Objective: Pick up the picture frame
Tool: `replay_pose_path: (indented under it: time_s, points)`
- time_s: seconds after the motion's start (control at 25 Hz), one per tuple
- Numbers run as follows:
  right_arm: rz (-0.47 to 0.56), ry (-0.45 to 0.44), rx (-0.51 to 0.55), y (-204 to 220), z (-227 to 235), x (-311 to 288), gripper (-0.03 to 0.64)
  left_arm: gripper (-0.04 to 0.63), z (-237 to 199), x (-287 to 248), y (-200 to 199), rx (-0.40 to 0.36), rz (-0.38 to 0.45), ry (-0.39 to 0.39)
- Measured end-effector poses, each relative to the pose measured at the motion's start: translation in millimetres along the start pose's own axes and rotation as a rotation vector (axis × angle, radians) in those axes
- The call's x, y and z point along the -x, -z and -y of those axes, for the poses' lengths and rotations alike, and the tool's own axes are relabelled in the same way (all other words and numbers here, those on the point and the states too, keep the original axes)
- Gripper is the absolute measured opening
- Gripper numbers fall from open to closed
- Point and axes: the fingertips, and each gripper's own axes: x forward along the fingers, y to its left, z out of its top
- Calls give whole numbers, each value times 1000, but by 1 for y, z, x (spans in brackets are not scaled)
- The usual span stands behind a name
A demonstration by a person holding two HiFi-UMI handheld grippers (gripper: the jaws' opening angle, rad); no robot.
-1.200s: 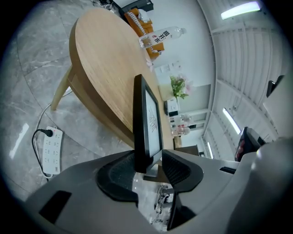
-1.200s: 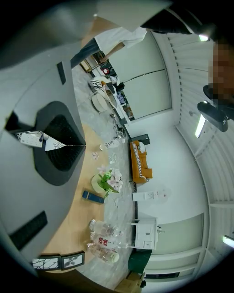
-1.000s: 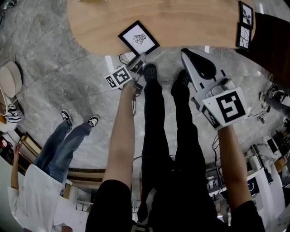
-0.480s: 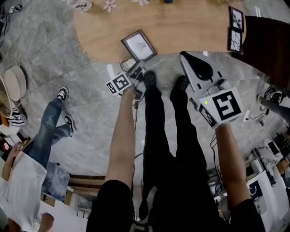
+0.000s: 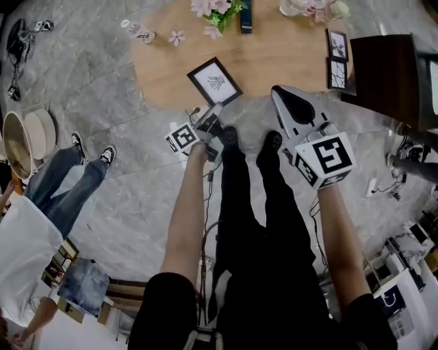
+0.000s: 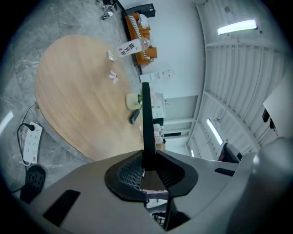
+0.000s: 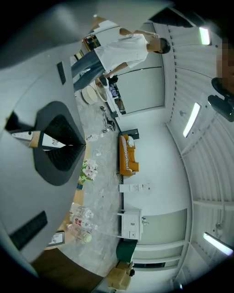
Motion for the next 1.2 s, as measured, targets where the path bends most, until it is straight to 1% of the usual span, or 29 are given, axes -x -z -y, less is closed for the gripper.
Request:
replay_pose_path:
  time_s: [0.2, 0.32, 0.36, 0.44, 0.48, 0.56, 0.64, 0.76, 0.84, 1.0, 1.2]
  points:
    - [74, 27, 1, -36, 2, 27, 14, 75, 69, 5, -8, -22, 3, 60]
    - [120, 35, 16, -58, 0, 44, 14, 75, 125, 4, -16, 23, 26, 153]
    - [133, 38, 22, -66, 0, 50, 14, 75, 139, 5, -20, 13, 38, 155]
    - [159, 50, 21, -80, 0, 64, 14, 75, 157, 9, -30, -30, 60, 119]
    - [172, 55, 13, -87, 0, 71, 14, 75, 169, 11, -32, -33, 71, 118]
    - [194, 56, -6, -100, -4, 85, 14, 75, 196, 17, -32, -6, 94, 138]
    - [214, 51, -10, -115, -9, 96, 14, 75, 218, 24, -36, 1, 116, 144]
    - [254, 39, 17, -137, -18, 104, 14, 75, 245, 31, -54, -44, 142, 149]
    - [271, 25, 41, -148, -26, 109, 14, 75, 265, 36, -61, -35, 164, 182]
    - [280, -4, 73, -158, -39, 120, 14, 75, 287, 48, -68, -56, 201, 186]
    - [306, -47, 89, -177, -46, 129, 14, 75, 331, 57, -74, -50, 241, 240]
